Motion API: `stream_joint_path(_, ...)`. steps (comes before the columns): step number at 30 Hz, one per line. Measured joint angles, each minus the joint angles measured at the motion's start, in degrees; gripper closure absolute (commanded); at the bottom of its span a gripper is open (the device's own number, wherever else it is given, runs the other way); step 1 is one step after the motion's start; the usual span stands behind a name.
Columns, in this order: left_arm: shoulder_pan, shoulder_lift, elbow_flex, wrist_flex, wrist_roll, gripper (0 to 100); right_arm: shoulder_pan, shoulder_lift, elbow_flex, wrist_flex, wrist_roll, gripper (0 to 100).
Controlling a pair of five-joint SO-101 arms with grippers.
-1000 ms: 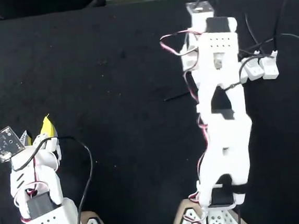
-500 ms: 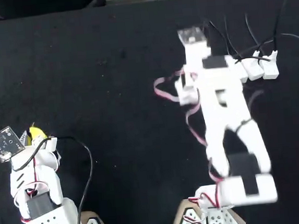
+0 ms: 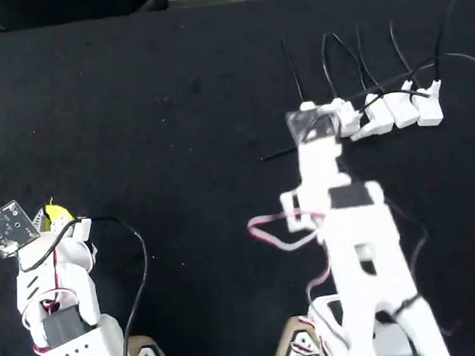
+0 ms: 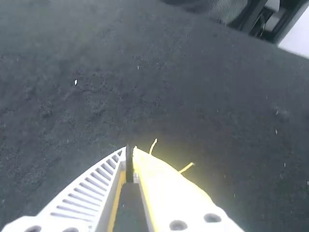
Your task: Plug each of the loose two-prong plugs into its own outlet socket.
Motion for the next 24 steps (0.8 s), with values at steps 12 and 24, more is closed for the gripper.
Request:
stream_joint_path(12,16.9,-0.1,-8.3,20.0,-20.0,97,0.8,-29.4,18.2,0.0,0.0,98.7)
stream_joint_path(24,13.9,-0.4,-0.8,20.1,-12.0,97,0.8,-60.4,34.0,5.0,0.0,98.7)
